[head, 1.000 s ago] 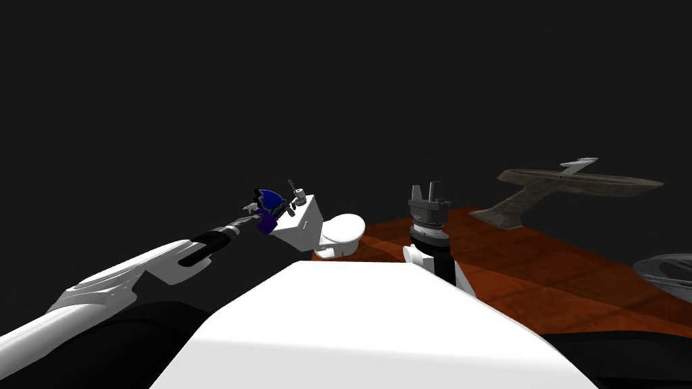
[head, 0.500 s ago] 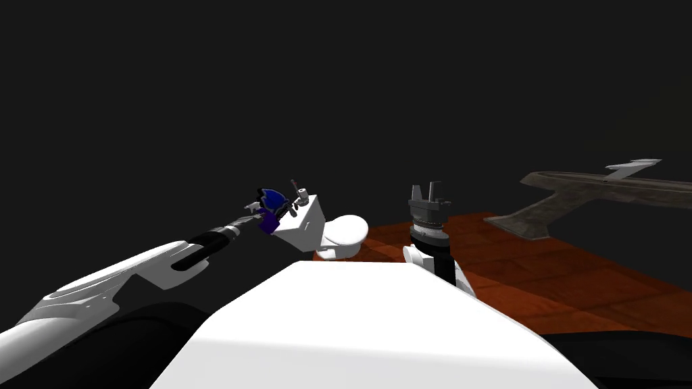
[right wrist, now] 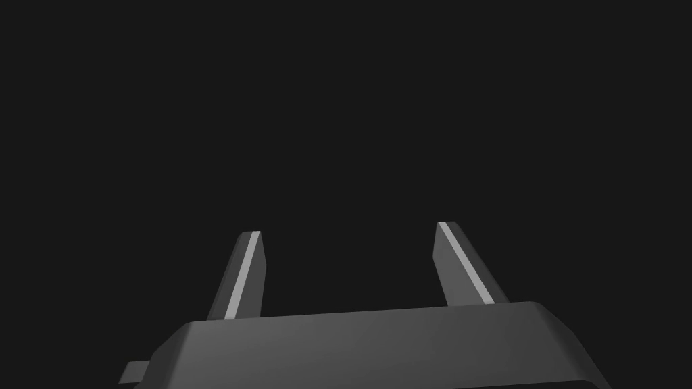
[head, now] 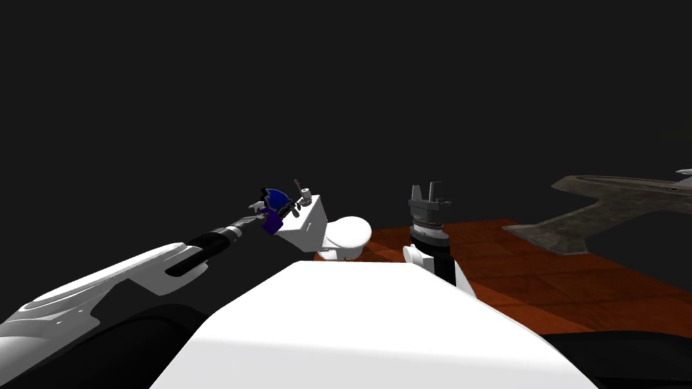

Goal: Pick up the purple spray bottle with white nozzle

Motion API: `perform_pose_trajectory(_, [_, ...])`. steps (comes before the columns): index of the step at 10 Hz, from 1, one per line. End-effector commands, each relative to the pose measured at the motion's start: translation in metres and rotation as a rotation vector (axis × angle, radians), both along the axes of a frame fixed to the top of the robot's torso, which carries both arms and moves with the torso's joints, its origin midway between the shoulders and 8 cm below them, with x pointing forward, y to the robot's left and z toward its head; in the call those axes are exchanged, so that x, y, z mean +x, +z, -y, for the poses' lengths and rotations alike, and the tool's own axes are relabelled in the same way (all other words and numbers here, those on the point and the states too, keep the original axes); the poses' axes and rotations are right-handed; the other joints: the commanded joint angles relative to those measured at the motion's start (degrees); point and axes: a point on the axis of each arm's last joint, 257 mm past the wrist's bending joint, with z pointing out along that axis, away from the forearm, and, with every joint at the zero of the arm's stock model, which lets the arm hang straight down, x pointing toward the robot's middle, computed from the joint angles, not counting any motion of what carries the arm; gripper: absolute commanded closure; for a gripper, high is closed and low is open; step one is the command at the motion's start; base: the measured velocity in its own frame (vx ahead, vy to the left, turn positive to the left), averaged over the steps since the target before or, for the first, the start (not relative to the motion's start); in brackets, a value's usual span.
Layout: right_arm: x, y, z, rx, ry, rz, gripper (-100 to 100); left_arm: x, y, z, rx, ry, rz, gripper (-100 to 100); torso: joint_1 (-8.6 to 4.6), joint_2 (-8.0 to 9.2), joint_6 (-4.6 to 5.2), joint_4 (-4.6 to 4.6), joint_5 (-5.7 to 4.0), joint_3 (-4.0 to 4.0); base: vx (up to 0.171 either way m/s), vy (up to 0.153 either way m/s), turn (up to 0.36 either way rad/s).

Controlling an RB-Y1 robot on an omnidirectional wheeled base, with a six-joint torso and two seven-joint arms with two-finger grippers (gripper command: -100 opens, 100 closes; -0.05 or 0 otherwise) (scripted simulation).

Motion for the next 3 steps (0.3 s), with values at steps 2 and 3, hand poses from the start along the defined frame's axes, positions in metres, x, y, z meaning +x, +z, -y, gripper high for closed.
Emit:
perform_pose_trajectory(2, [0.0000, 0.0000, 0.0000, 0.000, 0.000, 0.000, 0, 0.0008, 0.0003, 0.0151, -0.009, -0.027, 0.007, 100, -0.04, 0.14, -0.04, 0.03, 0.00, 0.08, -0.005, 0.003, -0.022])
perform_pose_trajectory(3, [0.0000, 0.0000, 0.0000, 0.000, 0.000, 0.000, 0, 0.0010, 0.0001, 0.0181, -0.010, -0.034, 0.008, 0, 0.01, 0.20, -0.09, 0.05, -0.01, 0.12, 0.000, 0.000, 0.000])
